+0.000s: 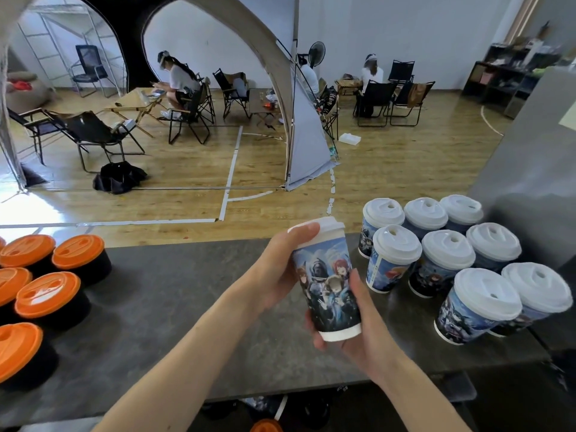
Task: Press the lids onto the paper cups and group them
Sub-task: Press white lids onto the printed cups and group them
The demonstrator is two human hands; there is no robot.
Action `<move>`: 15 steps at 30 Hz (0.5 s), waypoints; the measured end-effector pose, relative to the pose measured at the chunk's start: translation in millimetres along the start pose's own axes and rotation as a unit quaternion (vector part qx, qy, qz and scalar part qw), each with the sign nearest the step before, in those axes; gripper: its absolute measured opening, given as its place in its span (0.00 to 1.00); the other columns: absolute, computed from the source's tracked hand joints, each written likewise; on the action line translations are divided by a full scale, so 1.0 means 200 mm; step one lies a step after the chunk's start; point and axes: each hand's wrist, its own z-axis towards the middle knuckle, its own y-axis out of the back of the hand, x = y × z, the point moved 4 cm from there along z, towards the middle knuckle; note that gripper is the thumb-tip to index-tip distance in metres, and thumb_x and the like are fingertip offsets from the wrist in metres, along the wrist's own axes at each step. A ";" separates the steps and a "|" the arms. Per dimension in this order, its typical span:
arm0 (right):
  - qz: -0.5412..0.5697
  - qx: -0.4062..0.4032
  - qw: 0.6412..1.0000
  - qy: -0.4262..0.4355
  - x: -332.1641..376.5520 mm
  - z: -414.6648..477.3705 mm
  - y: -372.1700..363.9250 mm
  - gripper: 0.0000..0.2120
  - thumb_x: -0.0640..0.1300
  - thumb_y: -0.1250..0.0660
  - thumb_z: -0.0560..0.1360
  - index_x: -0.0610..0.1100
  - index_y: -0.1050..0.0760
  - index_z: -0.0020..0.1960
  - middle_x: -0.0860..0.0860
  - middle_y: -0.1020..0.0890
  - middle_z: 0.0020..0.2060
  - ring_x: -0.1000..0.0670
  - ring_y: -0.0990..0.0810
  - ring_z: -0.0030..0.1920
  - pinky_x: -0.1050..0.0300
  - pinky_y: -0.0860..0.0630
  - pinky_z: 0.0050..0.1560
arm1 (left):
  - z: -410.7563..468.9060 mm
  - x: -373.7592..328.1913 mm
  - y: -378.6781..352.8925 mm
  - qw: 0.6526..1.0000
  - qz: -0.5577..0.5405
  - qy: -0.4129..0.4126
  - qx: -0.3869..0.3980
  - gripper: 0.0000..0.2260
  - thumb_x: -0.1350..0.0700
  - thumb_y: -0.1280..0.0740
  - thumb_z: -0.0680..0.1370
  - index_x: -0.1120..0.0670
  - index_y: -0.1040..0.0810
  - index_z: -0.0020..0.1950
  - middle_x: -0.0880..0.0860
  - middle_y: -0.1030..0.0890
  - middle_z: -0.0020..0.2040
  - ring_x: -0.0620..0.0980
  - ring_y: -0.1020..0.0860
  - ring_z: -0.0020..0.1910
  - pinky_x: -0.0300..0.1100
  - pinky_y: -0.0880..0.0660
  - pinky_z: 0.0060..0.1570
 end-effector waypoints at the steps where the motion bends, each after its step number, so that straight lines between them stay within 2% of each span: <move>1: 0.003 -0.004 1.000 0.008 0.00 0.00 0.00 0.37 0.74 0.26 0.66 0.45 0.16 0.61 0.40 0.16 0.46 0.45 0.16 0.41 0.52 0.20 0.35 | 0.01 0.00 -0.01 1.000 -0.005 -0.012 -0.016 0.23 0.41 0.26 0.64 0.51 0.13 0.54 0.56 0.13 0.52 0.53 0.14 0.48 0.41 0.18 0.46; 3: 0.007 -0.026 0.999 0.032 0.00 0.00 0.00 0.37 0.72 0.24 0.66 0.45 0.17 0.63 0.39 0.17 0.50 0.45 0.16 0.45 0.50 0.19 0.38 | 0.04 -0.01 -0.02 0.998 0.008 -0.042 -0.053 0.28 0.43 0.23 0.64 0.56 0.17 0.59 0.57 0.13 0.51 0.54 0.14 0.47 0.41 0.18 0.43; 5: 0.010 -0.042 0.998 0.036 0.03 0.00 0.01 0.37 0.70 0.24 0.67 0.44 0.18 0.64 0.38 0.18 0.50 0.44 0.18 0.43 0.50 0.21 0.36 | 0.05 -0.02 -0.02 0.996 0.021 -0.046 -0.070 0.31 0.40 0.23 0.65 0.57 0.18 0.61 0.58 0.13 0.53 0.55 0.14 0.49 0.41 0.18 0.44; 7: 0.032 -0.030 0.999 -0.002 0.05 -0.01 0.01 0.34 0.70 0.28 0.72 0.42 0.17 0.62 0.36 0.18 0.46 0.43 0.18 0.38 0.51 0.21 0.33 | 0.06 -0.01 -0.01 0.999 0.012 -0.009 -0.047 0.33 0.37 0.24 0.68 0.57 0.19 0.64 0.57 0.14 0.56 0.55 0.14 0.52 0.41 0.18 0.49; 9: 0.112 0.010 0.991 -0.067 0.08 -0.02 -0.02 0.33 0.69 0.34 0.76 0.40 0.16 0.59 0.36 0.19 0.43 0.43 0.18 0.32 0.54 0.20 0.32 | 0.07 0.00 -0.02 0.999 -0.029 0.026 -0.013 0.34 0.37 0.27 0.71 0.58 0.21 0.68 0.59 0.15 0.60 0.56 0.16 0.55 0.45 0.19 0.58; 11: 0.167 0.033 0.982 -0.082 0.10 -0.02 -0.05 0.34 0.69 0.37 0.78 0.38 0.16 0.59 0.35 0.18 0.44 0.43 0.17 0.33 0.54 0.19 0.33 | 0.08 0.02 -0.03 0.997 -0.062 0.035 -0.028 0.36 0.37 0.28 0.72 0.61 0.25 0.72 0.63 0.18 0.64 0.58 0.17 0.57 0.51 0.21 0.63; 13: 0.134 0.014 0.989 -0.057 0.11 0.00 -0.05 0.35 0.69 0.40 0.79 0.39 0.16 0.60 0.35 0.17 0.46 0.41 0.17 0.36 0.52 0.18 0.36 | 0.09 0.02 -0.04 0.994 -0.076 0.039 -0.062 0.39 0.37 0.26 0.71 0.62 0.26 0.72 0.65 0.19 0.64 0.60 0.17 0.55 0.52 0.19 0.61; 15: 0.098 -0.013 0.994 -0.043 0.13 0.00 -0.04 0.34 0.69 0.39 0.78 0.40 0.15 0.59 0.35 0.17 0.46 0.42 0.19 0.33 0.53 0.19 0.35 | 0.11 0.02 -0.02 0.993 -0.064 0.040 -0.090 0.39 0.37 0.27 0.69 0.62 0.24 0.71 0.64 0.17 0.62 0.60 0.16 0.55 0.55 0.21 0.64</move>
